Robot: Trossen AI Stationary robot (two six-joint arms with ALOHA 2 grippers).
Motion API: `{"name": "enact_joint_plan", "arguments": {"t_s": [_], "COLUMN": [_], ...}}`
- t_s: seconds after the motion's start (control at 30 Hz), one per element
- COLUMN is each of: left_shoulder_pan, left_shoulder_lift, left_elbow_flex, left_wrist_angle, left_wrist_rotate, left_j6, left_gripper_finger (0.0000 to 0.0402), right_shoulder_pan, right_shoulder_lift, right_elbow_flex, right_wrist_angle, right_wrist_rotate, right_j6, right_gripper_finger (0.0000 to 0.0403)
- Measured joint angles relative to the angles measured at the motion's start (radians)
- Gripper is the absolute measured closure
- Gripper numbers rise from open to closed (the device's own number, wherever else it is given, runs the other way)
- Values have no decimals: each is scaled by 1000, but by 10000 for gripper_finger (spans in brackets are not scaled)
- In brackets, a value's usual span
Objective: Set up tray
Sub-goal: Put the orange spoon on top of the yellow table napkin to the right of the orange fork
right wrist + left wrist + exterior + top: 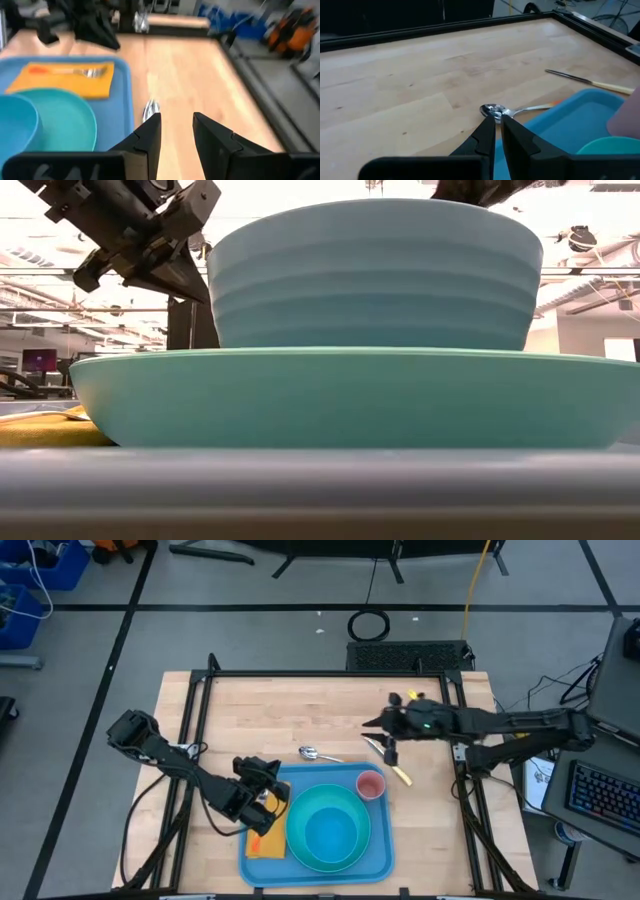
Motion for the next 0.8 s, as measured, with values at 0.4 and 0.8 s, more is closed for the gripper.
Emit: {"name": "enact_joint_plan", "arguments": {"t_s": [0.4,0.8], "left_shoulder_pan": [-16,-11], "left_shoulder_lift": [0,0], "left_elbow_flex": [0,0], "left_wrist_angle": [2,-4], "left_wrist_rotate": [0,-87], "left_j6": [54,139], "left_gripper_finger": [369,369], "right_shoulder_pan": [-160,-236], "right_shoulder_lift": [373,674], "right_elbow_flex": [344,511], "right_wrist_angle": [-280,-360], "right_wrist_rotate": [-319,-424], "right_j6": [-2,-80], "right_gripper_finger": [300,300]}}
